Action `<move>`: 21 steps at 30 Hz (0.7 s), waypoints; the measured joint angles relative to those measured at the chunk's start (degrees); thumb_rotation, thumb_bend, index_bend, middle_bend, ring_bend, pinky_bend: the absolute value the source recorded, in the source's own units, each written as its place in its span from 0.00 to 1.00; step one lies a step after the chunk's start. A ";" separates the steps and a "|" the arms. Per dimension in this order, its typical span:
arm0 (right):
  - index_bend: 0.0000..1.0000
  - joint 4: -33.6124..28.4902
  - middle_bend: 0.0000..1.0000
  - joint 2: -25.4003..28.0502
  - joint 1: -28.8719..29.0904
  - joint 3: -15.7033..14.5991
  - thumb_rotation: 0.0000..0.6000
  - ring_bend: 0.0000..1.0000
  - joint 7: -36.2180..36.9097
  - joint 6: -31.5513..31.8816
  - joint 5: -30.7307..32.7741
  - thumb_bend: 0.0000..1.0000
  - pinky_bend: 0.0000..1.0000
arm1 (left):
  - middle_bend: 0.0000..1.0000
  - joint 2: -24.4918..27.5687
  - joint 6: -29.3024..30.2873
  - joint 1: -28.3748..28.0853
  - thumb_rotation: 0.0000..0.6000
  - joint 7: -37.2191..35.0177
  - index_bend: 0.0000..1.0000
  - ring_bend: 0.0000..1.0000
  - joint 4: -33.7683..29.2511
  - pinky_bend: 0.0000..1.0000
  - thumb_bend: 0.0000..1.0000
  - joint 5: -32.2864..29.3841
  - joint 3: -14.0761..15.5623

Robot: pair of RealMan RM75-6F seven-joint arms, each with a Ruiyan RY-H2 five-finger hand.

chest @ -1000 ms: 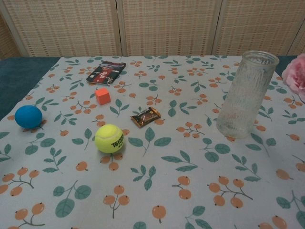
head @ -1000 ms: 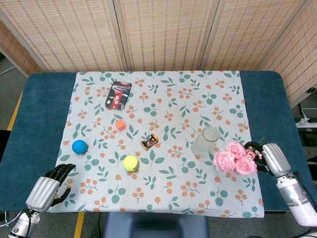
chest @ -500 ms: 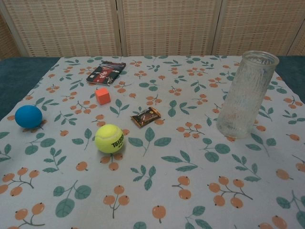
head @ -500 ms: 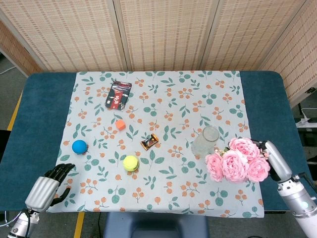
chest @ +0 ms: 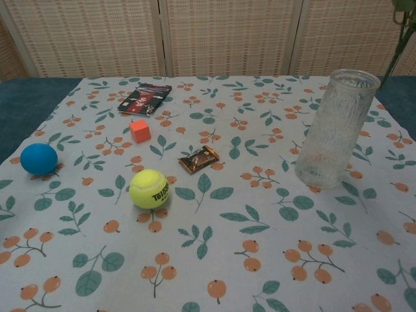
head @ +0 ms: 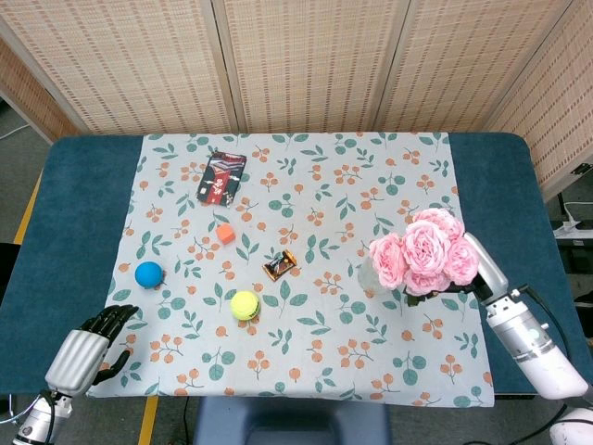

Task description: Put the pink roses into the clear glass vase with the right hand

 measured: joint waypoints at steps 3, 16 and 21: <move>0.94 0.99 0.94 -0.40 0.09 0.16 1.00 0.96 0.54 -0.36 0.09 0.68 1.00 | 0.15 -0.03 0.01 0.00 1.00 0.04 0.11 0.15 0.02 0.36 0.38 0.00 -0.02; 0.94 0.63 0.94 0.24 0.38 1.29 1.00 0.96 2.06 -0.99 0.03 0.68 1.00 | 0.15 -0.21 -0.53 -0.06 1.00 0.65 0.11 0.15 0.02 0.36 0.38 -0.07 0.14; 0.94 -1.76 0.94 1.19 0.20 1.56 1.00 0.96 0.89 -0.29 -0.72 0.68 1.00 | 0.15 -0.17 -0.43 -0.04 1.00 0.62 0.11 0.15 -0.03 0.36 0.38 0.00 0.16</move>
